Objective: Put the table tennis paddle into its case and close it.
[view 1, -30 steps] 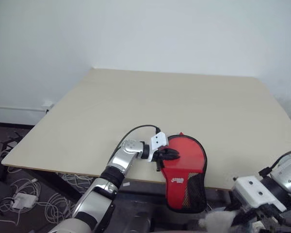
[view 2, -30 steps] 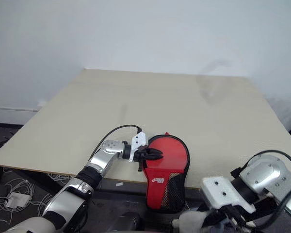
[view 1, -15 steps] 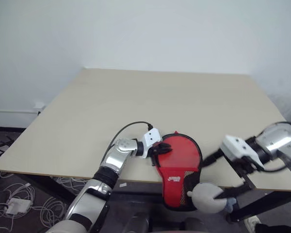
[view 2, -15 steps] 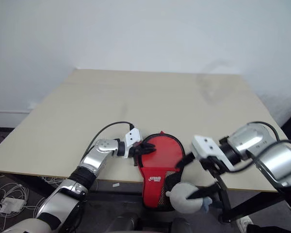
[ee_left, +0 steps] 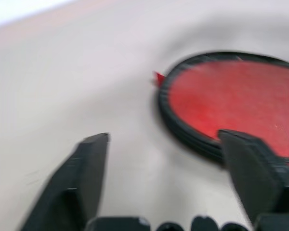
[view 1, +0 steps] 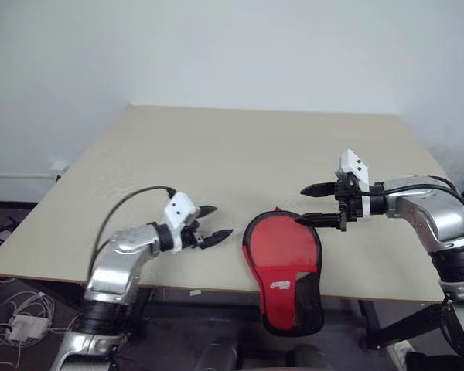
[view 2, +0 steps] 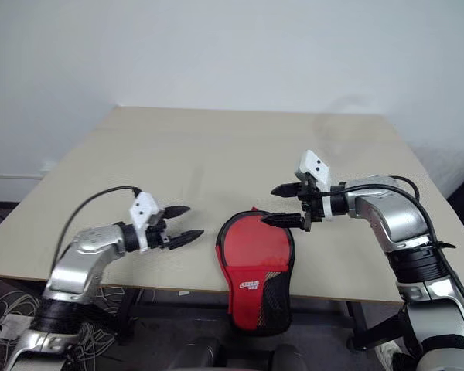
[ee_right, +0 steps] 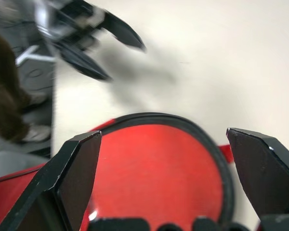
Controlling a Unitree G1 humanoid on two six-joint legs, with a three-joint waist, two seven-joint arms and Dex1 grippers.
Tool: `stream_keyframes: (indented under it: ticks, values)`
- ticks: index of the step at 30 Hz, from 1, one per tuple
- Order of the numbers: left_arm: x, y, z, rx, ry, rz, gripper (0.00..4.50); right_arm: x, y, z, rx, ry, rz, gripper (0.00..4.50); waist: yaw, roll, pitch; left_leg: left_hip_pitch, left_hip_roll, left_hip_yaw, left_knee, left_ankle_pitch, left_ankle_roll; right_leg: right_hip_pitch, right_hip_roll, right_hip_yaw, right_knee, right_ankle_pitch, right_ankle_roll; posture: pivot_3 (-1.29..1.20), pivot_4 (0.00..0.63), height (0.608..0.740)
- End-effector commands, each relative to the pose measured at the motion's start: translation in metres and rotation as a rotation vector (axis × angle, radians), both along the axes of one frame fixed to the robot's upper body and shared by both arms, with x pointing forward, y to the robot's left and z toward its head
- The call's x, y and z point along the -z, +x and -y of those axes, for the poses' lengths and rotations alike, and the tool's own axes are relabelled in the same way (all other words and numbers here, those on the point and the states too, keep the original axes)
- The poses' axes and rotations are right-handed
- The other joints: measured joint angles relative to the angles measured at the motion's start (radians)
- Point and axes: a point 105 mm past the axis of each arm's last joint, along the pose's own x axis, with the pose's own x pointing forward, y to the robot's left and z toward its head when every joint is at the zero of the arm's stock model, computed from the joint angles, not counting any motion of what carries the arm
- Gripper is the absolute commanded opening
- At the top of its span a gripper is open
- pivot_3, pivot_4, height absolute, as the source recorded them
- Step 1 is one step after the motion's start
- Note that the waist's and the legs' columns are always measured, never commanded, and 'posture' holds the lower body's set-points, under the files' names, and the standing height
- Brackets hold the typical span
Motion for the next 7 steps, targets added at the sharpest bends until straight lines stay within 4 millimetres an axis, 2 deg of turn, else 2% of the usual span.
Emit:
stream_keyframes:
  ticks: [1, 4, 7]
  values:
    - [-0.025, 0.002, -0.039, -0.169, -0.006, 0.075, 4.45, -0.006, 0.008, 0.002, 0.065, 0.04, 0.037, 4.5, -0.009, 0.001, 0.001, 0.0, 0.0, 0.0, 0.0, 0.0, -0.001, 0.0, 0.001, 0.0, 0.0, 0.0, 0.0, 0.0, 0.0, 0.734]
    - [-0.025, 0.002, -0.073, -0.337, 0.011, 0.085, 4.45, 0.003, 0.014, -0.001, 0.103, 0.039, 0.041, 4.5, -0.013, 0.002, 0.001, 0.002, -0.001, 0.0, 0.0, 0.0, -0.004, 0.001, 0.001, 0.0, 0.001, 0.0, 0.0, 0.0, 0.0, 0.734]
    - [-0.028, -0.001, -0.085, -0.396, -0.002, 0.087, 4.45, 0.005, 0.023, -0.008, 0.143, 0.064, 0.035, 4.5, -0.015, 0.002, 0.001, 0.002, -0.003, 0.0, 0.0, 0.001, -0.005, 0.001, 0.001, 0.0, 0.001, 0.0, 0.0, 0.0, 0.0, 0.734]
